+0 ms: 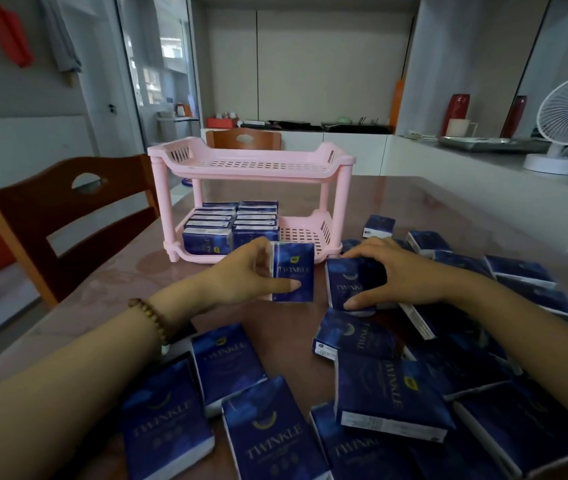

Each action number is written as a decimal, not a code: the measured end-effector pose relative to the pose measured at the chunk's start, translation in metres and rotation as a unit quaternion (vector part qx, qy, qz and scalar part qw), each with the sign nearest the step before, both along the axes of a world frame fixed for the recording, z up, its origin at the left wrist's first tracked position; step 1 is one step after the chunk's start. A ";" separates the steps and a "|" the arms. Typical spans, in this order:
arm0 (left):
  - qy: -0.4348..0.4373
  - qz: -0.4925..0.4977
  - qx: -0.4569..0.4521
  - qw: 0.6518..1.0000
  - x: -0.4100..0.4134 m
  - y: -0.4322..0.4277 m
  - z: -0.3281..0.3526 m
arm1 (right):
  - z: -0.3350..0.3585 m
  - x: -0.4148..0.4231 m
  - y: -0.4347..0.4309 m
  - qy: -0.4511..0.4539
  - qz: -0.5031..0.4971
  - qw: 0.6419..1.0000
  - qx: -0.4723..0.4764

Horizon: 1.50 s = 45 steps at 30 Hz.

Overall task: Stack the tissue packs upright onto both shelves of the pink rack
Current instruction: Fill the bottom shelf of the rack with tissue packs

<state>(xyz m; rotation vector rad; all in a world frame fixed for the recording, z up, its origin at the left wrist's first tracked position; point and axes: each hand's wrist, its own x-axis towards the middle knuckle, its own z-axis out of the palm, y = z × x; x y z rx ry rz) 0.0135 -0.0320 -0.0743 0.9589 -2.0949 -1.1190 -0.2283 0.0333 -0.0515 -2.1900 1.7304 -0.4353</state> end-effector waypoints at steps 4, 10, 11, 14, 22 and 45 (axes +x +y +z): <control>0.024 -0.007 0.027 0.999 0.009 -0.009 0.003 | -0.001 0.004 0.001 -0.110 0.019 0.993 -0.029; 0.004 0.000 0.001 1.000 0.021 -0.020 0.002 | 0.021 0.015 -0.013 -0.301 -0.017 0.951 -0.068; 0.000 0.002 0.003 1.000 0.021 -0.019 0.002 | 0.021 0.018 -0.017 -0.336 -0.022 0.940 -0.049; -0.019 -0.003 0.021 1.000 0.018 -0.010 0.005 | 0.011 0.033 -0.023 -0.345 -0.025 0.937 0.042; -0.035 -0.075 -0.014 0.996 0.020 -0.007 0.004 | -0.012 0.051 -0.025 -0.256 -0.008 0.966 0.043; -0.033 0.017 -0.147 0.988 0.026 -0.016 0.053 | 0.010 0.001 -0.024 -0.136 -0.005 0.976 -0.171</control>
